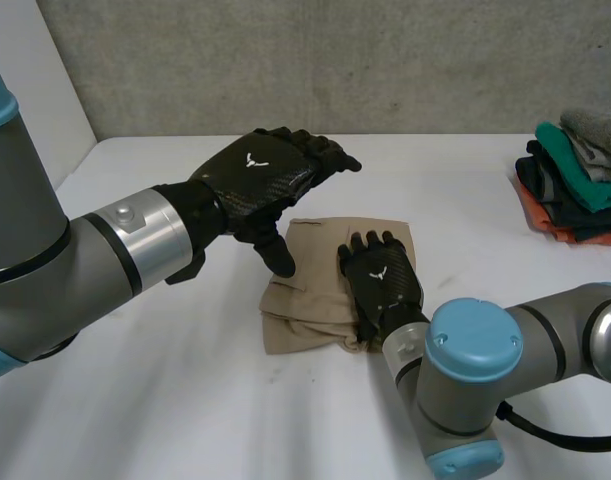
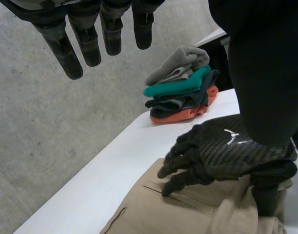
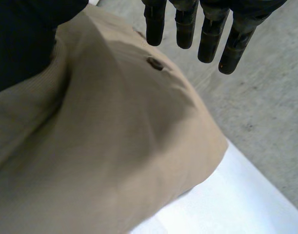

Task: Fold the laundry.

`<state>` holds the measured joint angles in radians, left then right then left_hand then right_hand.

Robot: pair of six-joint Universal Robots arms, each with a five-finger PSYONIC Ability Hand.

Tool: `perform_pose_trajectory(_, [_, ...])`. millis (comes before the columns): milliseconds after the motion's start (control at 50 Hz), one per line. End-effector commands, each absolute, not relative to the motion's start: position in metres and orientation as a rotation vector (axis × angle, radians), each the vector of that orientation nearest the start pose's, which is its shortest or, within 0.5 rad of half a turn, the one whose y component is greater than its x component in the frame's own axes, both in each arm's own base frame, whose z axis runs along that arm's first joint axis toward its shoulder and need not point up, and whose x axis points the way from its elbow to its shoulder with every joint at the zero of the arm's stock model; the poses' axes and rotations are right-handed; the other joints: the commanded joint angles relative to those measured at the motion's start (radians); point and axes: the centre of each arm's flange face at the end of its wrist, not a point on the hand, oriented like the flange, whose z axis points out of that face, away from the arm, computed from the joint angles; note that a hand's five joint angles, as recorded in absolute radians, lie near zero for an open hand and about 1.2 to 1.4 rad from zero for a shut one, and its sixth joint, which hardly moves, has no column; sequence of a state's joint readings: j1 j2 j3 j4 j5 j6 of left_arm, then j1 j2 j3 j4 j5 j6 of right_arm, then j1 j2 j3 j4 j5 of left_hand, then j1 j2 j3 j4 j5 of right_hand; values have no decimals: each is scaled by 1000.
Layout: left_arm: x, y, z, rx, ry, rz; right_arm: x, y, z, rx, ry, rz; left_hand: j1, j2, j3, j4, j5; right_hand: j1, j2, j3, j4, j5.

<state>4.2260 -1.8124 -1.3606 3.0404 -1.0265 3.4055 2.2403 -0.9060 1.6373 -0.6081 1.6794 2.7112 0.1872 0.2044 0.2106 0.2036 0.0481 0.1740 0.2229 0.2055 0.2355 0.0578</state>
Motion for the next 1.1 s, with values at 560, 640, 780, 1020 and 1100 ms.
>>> perform_pose_trajectory(560, [-316,-217,282,-1161,-1652,1627,349,-240,101,-1058,2085,-1830,12,-6,-12,-5,-24,322,273,290,260,263])
perform_pose_trajectory(640, [-315,-217,282,-1160,-1655,1626,352,-247,109,-1042,2061,-1860,12,-6,-12,-5,-24,328,279,296,266,269])
perform_pose_trajectory(780, [-315,-217,282,-1159,-1654,1624,356,-254,110,-1039,2047,-1871,12,-6,-12,-5,-24,319,270,288,258,261])
perform_pose_trajectory(1020, [-315,-218,282,-1158,-1656,1625,351,-276,105,-1077,2064,-1933,9,-8,-15,-8,-27,743,694,712,682,685])
perform_pose_trajectory(1100, [-315,-218,282,-1157,-1657,1626,348,-283,112,-1053,2056,-1964,9,-8,-15,-8,-27,1115,1066,1083,1053,1056])
